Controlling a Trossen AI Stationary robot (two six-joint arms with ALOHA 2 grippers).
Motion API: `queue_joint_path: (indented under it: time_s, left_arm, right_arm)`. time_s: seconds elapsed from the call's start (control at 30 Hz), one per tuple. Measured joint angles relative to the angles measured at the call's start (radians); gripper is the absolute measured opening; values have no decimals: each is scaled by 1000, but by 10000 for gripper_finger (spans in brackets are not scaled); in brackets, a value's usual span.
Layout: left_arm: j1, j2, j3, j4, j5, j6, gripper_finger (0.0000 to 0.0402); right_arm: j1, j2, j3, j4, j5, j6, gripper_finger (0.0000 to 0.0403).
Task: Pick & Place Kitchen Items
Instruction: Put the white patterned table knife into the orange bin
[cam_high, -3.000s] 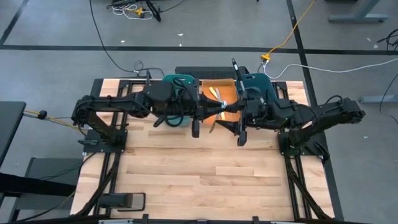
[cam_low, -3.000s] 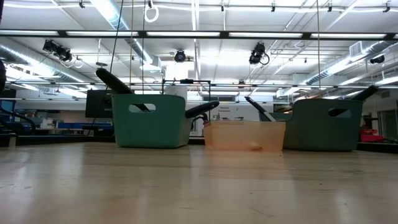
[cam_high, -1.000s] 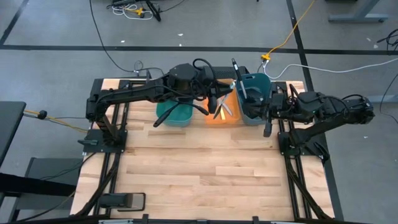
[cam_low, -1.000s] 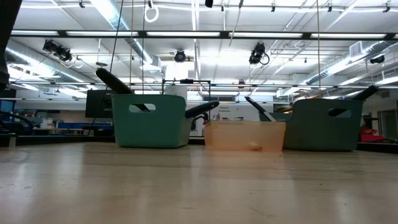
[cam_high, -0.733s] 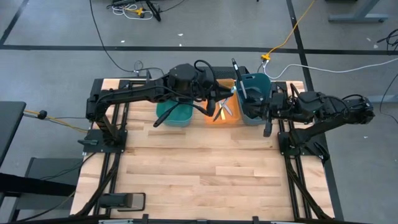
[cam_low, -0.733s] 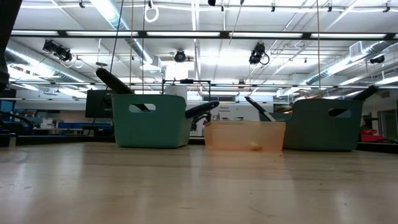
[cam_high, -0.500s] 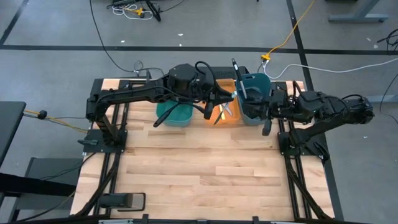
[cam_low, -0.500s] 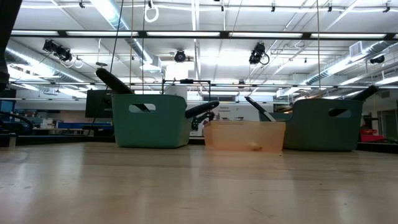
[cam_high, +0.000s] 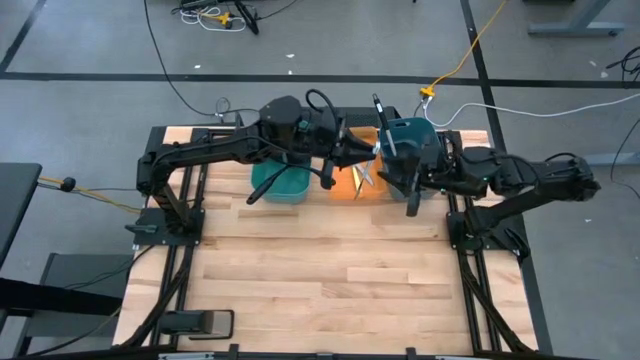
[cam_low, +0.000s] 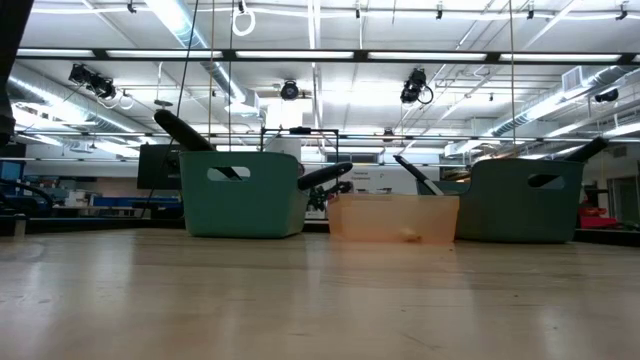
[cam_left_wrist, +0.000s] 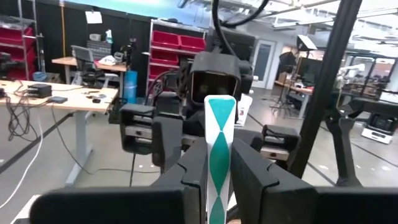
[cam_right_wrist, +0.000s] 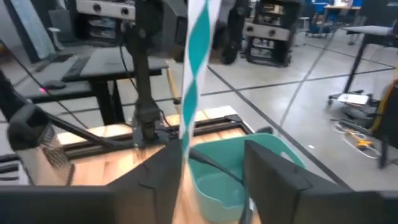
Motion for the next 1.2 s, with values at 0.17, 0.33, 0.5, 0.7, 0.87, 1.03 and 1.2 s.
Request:
queue_joint_path:
  time_s: [0.17, 0.33, 0.5, 0.7, 0.87, 1.03, 1.2]
  left_arm:
    - [-4, 1, 0, 3, 8, 1, 52]
    - [-4, 1, 0, 6, 15, 10, 52]
    - [-4, 1, 0, 7, 34, 13, 52]
    - [-4, 1, 0, 7, 36, 14, 52]
    - [-4, 1, 0, 6, 36, 16, 52]
    - [-4, 1, 0, 6, 35, 16, 52]
    - [-4, 1, 0, 6, 34, 16, 52]
  right_arm:
    - [-26, 36, 0, 61, -109, 25, 223]
    - [-45, 72, 0, 90, -138, 25, 255]
    - [-59, 100, 0, 144, -138, 24, 267]
    - [-69, 112, 0, 171, -138, 25, 255]
    - [-69, 113, 0, 171, -139, 34, 216]
    - [-69, 113, 0, 170, -139, 35, 171]
    - [-69, 113, 0, 170, -179, 36, 133]
